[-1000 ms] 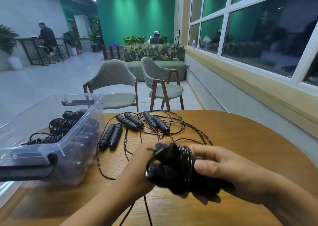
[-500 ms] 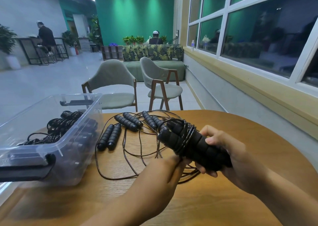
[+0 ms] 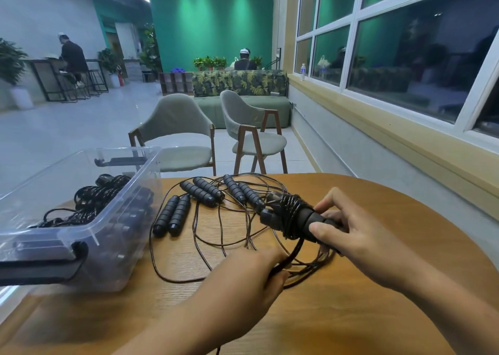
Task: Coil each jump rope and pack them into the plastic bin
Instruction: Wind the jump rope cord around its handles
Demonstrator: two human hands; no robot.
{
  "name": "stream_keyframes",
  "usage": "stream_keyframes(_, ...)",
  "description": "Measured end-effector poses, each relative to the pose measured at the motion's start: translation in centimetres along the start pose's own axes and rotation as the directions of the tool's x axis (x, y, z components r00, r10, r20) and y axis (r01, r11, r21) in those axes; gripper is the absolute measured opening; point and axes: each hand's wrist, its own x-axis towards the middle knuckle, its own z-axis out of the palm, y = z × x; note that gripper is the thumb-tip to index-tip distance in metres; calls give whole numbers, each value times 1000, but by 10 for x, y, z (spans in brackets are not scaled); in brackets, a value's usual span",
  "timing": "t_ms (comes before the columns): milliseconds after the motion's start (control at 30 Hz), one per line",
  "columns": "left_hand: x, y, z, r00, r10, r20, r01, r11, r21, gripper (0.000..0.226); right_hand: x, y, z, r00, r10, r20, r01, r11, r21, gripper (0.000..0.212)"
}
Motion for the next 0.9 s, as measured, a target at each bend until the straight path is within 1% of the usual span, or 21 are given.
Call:
stream_keyframes(100, 0, -2, -9, 1000, 28, -13, -28, 998, 61, 27, 2, 6, -1, 1000, -6, -7, 4, 986, -168, 23)
stream_keyframes(167, 0, -5, -15, 997, 65, -36, -61, 994, 95, 28, 2, 8, 0, 1000, 18, 13, -15, 972, -234, 28)
stream_keyframes(233, 1, -8, -20, 993, 100, -67, -92, 989, 115, 27, 2, 8, 2, 997, 47, 57, -31, 967, -254, 29)
stream_keyframes(333, 2, -11, -28, 984, 132, -117, -121, 988, 97, 17, 2, 7, 7, 991, 62, 120, -29, 965, -262, 26)
stream_keyframes(400, 2, -14, -33, 979, 145, -146, -133, 987, 89, 12, 3, 5, 12, 985, 68, 156, -17, 951, -307, 23)
stream_keyframes(533, 2, -21, -37, 969, 188, -164, -177, 981, 78, 8, 1, 1, 19, 954, 87, 288, 15, 942, -335, 25)
stream_keyframes(600, 3, -26, -39, 960, 217, -178, -207, 976, 68, 8, -1, -2, 20, 933, 81, 351, 36, 949, -314, 25)
stream_keyframes(700, 6, -33, -40, 951, 253, -177, -251, 967, 30, 16, -5, -8, 16, 886, 89, 456, 24, 971, -237, 22)
stream_keyframes(800, 7, -32, -42, 941, 271, -205, -287, 956, -57, 21, -9, -18, 9, 805, 48, 592, -56, 998, -5, 16)
stream_keyframes(900, 10, -38, -40, 940, 248, -233, -283, 951, -127, 20, -11, -20, 4, 770, -40, 637, -99, 979, 181, 19)
